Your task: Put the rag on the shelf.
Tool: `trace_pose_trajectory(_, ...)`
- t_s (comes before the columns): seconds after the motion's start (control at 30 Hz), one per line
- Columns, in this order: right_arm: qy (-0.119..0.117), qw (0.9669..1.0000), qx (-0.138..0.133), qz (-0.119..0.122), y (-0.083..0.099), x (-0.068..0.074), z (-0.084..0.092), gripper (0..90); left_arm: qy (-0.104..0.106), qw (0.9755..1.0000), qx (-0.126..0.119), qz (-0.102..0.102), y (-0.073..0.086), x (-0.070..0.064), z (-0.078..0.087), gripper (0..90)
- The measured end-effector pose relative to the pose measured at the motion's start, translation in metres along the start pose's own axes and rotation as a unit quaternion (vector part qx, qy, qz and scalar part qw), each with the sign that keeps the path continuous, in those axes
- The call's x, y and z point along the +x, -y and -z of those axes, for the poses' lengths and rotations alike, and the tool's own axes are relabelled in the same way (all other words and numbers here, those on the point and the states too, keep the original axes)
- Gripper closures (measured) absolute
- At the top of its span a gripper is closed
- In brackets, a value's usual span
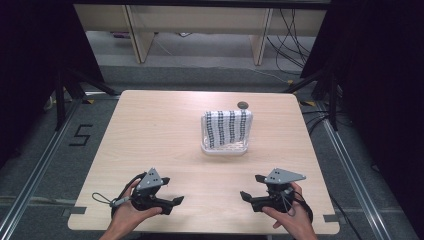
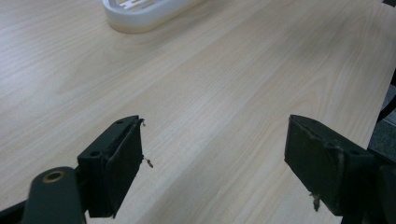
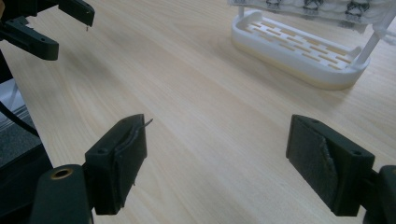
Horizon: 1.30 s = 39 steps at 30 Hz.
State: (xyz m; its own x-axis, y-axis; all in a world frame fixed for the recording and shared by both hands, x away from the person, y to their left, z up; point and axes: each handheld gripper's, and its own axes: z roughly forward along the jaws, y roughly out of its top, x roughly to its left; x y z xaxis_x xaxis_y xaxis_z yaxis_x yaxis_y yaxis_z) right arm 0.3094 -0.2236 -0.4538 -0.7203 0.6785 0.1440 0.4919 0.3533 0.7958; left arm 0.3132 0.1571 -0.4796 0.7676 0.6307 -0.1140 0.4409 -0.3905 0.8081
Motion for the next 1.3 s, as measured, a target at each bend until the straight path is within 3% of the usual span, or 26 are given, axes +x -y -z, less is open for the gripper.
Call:
trace_pose_trajectory(0.07,0.012,0.9998,-0.001,0.014,0.003,-0.001,0.0,20.5,0.001,1.0,0.003,0.001,0.003,-0.001,0.0,18.7)
trace_pose_trajectory(0.1,0.009,0.9999,0.004,0.008,0.005,0.0,-0.001,20.5,0.001,1.0,-0.003,0.005,0.004,-0.002,-0.001,18.7)
trace_pose_trajectory(0.17,0.009,0.9997,0.009,0.023,0.009,0.0,-0.004,20.4,0.002,1.0,0.008,-0.004,0.006,-0.001,0.002,18.7)
trace_pose_trajectory(0.3,0.008,0.9996,0.024,0.01,0.015,0.004,-0.007,20.3,-0.002,1.0,0.004,0.001,0.01,-0.006,0.002,18.6)
trace_pose_trajectory(0.33,0.005,0.9993,0.024,0.027,0.016,0.002,-0.008,20.3,-0.004,0.9999,0.013,-0.009,0.011,-0.006,0.002,18.6)
trace_pose_trajectory(0.37,0.006,0.9994,0.024,0.025,0.017,0.002,-0.009,20.3,-0.004,1.0,0.006,0.0,0.013,-0.009,0.001,18.6)
trace_pose_trajectory(0.47,0.007,0.9995,0.027,0.016,0.02,0.003,-0.01,20.0,-0.003,0.9997,0.021,-0.014,0.018,-0.01,0.002,18.6)
trace_pose_trajectory(0.6,0.006,0.9989,0.032,0.033,0.027,0.005,-0.012,20.0,-0.008,0.9995,0.024,-0.019,0.021,-0.011,0.003,18.6)
trace_pose_trajectory(0.63,0.007,0.999,0.036,0.024,0.029,0.008,-0.011,19.9,-0.011,0.9993,0.028,-0.024,0.021,-0.009,0.003,18.6)
trace_pose_trajectory(0.67,0.006,0.9989,0.039,0.027,0.03,0.008,-0.012,19.9,-0.007,0.9998,0.013,-0.009,0.021,-0.011,0.001,18.6)
trace_pose_trajectory(0.8,0.006,0.9986,0.039,0.034,0.032,0.009,-0.013,19.9,-0.011,0.9993,0.028,-0.022,0.021,-0.01,0.003,18.6)
trace_pose_trajectory(0.9,0.001,0.9986,0.038,0.037,0.032,0.008,-0.013,19.9,-0.009,0.9994,0.027,-0.021,0.022,-0.009,0.001,18.6)
trace_pose_trajectory(1.0,0.014,0.9985,0.039,0.035,0.032,0.008,-0.013,19.9,-0.007,0.9994,0.028,-0.02,0.023,-0.009,0.001,18.6)
trace_pose_trajectory(1.07,0.013,0.9985,0.04,0.035,0.032,0.007,-0.013,19.9,-0.006,0.9998,0.02,-0.007,0.023,-0.01,-0.001,18.6)
trace_pose_trajectory(1.1,0.011,0.9988,0.043,0.023,0.033,0.009,-0.013,19.9,-0.005,0.9995,0.028,-0.016,0.023,-0.009,0.0,18.6)
trace_pose_trajectory(1.13,0.009,0.9985,0.041,0.033,0.033,0.007,-0.014,19.9,-0.006,0.9996,0.025,-0.011,0.023,-0.009,0.0,18.6)
trace_pose_trajectory(1.2,0.01,0.9984,0.042,0.035,0.033,0.006,-0.014,19.9,-0.01,0.9992,0.032,-0.022,0.023,-0.007,0.001,18.6)
trace_pose_trajectory(1.3,0.012,0.9983,0.044,0.037,0.033,0.005,-0.014,19.9,-0.006,0.9996,0.025,-0.013,0.024,-0.007,0.0,18.6)
